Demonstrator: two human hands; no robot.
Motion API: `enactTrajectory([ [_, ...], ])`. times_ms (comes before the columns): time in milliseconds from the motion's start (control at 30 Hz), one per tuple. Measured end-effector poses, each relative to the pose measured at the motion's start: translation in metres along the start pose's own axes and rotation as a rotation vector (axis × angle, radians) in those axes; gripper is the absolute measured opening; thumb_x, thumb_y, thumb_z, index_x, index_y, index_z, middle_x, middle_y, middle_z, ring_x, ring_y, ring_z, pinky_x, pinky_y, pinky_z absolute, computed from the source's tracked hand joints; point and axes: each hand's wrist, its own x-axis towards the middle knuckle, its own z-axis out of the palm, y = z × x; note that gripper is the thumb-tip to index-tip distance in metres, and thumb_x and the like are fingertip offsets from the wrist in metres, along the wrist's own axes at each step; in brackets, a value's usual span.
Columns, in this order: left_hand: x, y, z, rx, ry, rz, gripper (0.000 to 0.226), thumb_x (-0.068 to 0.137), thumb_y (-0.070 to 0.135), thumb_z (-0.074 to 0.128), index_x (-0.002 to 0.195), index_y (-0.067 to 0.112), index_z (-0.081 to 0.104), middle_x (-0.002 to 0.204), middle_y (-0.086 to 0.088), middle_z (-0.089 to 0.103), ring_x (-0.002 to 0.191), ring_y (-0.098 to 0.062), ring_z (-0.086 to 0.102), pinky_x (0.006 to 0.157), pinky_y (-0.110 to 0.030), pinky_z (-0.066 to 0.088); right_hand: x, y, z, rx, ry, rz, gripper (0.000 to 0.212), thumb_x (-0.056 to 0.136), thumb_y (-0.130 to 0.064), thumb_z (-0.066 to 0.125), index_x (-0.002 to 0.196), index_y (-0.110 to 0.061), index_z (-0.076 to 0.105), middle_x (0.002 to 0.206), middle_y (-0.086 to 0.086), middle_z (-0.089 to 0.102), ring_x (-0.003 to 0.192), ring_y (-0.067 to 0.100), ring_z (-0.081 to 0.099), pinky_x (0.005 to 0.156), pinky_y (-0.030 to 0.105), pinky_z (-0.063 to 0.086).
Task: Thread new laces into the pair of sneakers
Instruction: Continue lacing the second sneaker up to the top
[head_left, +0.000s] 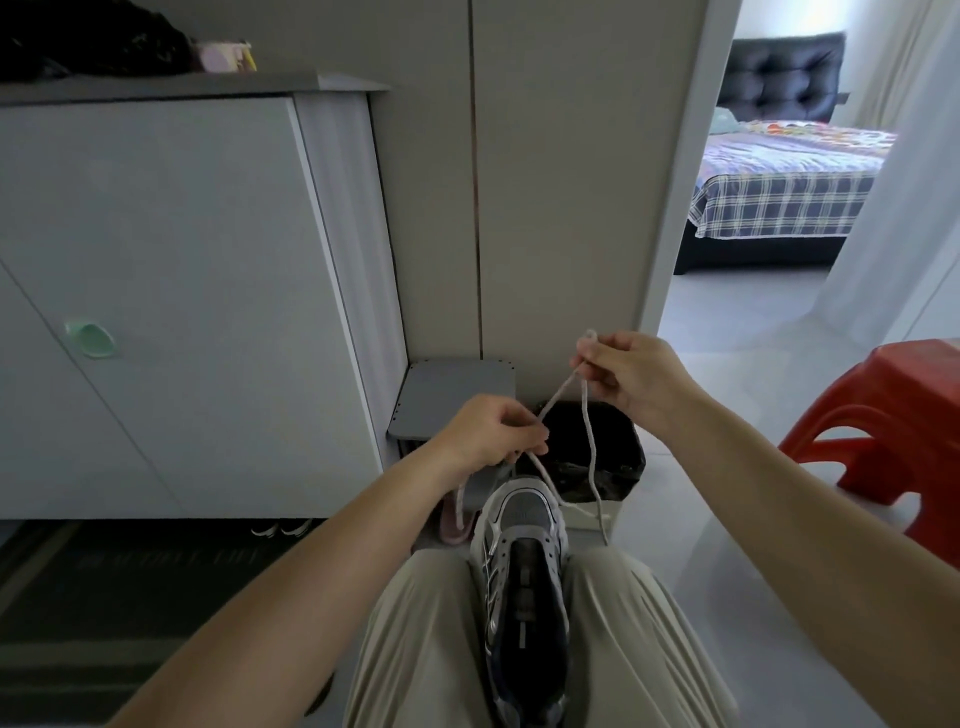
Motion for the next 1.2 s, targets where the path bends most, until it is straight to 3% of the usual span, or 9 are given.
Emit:
enactTrajectory([
  [233, -0.01, -0.006, -0.015, 0.046, -0.018, -0.048, 0.017, 0.089, 0.016, 0.065, 0.1, 0.003, 0.069, 0.078, -0.001, 0.071, 0.05, 0.004, 0.053, 0.049, -0.009, 0.04, 0.008, 0.004, -0.034, 0.105, 0.173, 0.072, 0.011, 0.087, -0.013, 0.067, 0.086, -0.003, 0.065, 0.072, 0.007, 0.066, 0.049, 0.006, 0.058, 0.047, 0.018, 0.048],
  [400, -0.012, 0.0, -0.012, 0.061, -0.004, -0.001, 0.01, 0.087, 0.02, 0.067, 0.088, 0.011, 0.071, 0.072, 0.004, 0.072, 0.052, -0.004, 0.049, 0.048, -0.012, 0.039, -0.005, 0.034, -0.026, -1.222, 0.117, -0.242, 0.046, 0.083, -0.062, 0.051, 0.081, -0.016, 0.061, 0.078, 0.0, 0.06, 0.074, 0.022, 0.058, 0.061, 0.031, 0.044],
  [500, -0.011, 0.002, -0.005, 0.097, -0.002, 0.034, 0.009, 0.086, 0.025, 0.069, 0.083, 0.016, 0.07, 0.068, 0.007, 0.071, 0.057, -0.014, 0.046, 0.051, -0.021, 0.038, -0.03, 0.045, 0.006, -1.035, -0.242, -0.415, 0.03, 0.092, -0.047, 0.047, 0.105, -0.026, 0.064, 0.097, -0.005, 0.067, 0.09, 0.016, 0.062, 0.08, 0.036, 0.05],
  [567, -0.01, 0.001, -0.002, 0.152, 0.03, 0.076, 0.009, 0.084, 0.026, 0.071, 0.08, 0.019, 0.071, 0.061, 0.011, 0.068, 0.057, -0.019, 0.052, 0.056, -0.029, 0.046, -0.042, 0.051, 0.017, -0.88, -0.367, -0.339, 0.021, 0.097, -0.03, 0.048, 0.104, -0.019, 0.064, 0.083, -0.006, 0.068, 0.074, 0.006, 0.064, 0.07, 0.028, 0.051],
  [633, -0.011, -0.003, -0.001, 0.215, 0.036, 0.089, 0.007, 0.084, 0.026, 0.071, 0.08, 0.02, 0.071, 0.066, 0.009, 0.07, 0.068, -0.029, 0.065, 0.071, -0.039, 0.054, -0.047, 0.055, 0.015, -0.873, -0.349, -0.34, 0.016, 0.095, -0.028, 0.052, 0.098, -0.019, 0.065, 0.065, -0.014, 0.058, 0.056, -0.006, 0.055, 0.056, 0.013, 0.039],
  [800, -0.024, -0.025, 0.008, 0.36, 0.102, 0.106, 0.006, 0.085, 0.031, 0.068, 0.087, 0.028, 0.064, 0.083, 0.018, 0.062, 0.08, 0.001, 0.058, 0.077, -0.023, 0.049, -0.048, 0.076, -0.002, -0.966, -0.217, -0.314, 0.016, 0.092, -0.024, 0.058, 0.092, -0.016, 0.072, 0.066, -0.013, 0.059, 0.062, 0.001, 0.055, 0.057, 0.017, 0.037],
  [933, -0.034, -0.054, 0.017, 0.552, 0.01, 0.047, 0.012, 0.082, 0.045, 0.066, 0.076, 0.035, 0.065, 0.089, 0.016, 0.06, 0.089, -0.01, 0.056, 0.084, -0.038, 0.05, -0.056, 0.099, -0.011, -0.949, -0.289, -0.209, 0.017, 0.09, -0.022, 0.062, 0.102, -0.023, 0.073, 0.089, -0.01, 0.07, 0.084, 0.006, 0.063, 0.074, 0.016, 0.046],
  [1067, -0.041, -0.071, 0.03, 0.782, -0.036, 0.017, 0.017, 0.085, 0.042, 0.062, 0.097, 0.034, 0.071, 0.132, 0.008, 0.049, 0.124, -0.019, 0.036, 0.102, -0.038, 0.034, -0.063, 0.117, -0.015, -0.986, -0.283, -0.157, 0.01, 0.084, -0.025, 0.068, 0.09, -0.022, 0.076, 0.078, -0.015, 0.066, 0.076, 0.0, 0.061, 0.067, 0.01, 0.043],
  [1200, -0.044, -0.076, 0.041, 0.765, -0.02, -0.026, 0.02, 0.088, 0.042, 0.058, 0.105, 0.039, 0.068, 0.144, 0.005, 0.035, 0.134, -0.019, 0.023, 0.105, -0.04, 0.025, -0.063, 0.125, -0.017, -1.006, -0.253, -0.163, 0.008, 0.086, -0.023, 0.065, 0.085, -0.023, 0.072, 0.078, -0.019, 0.061, 0.074, -0.004, 0.056, 0.065, 0.008, 0.041],
])
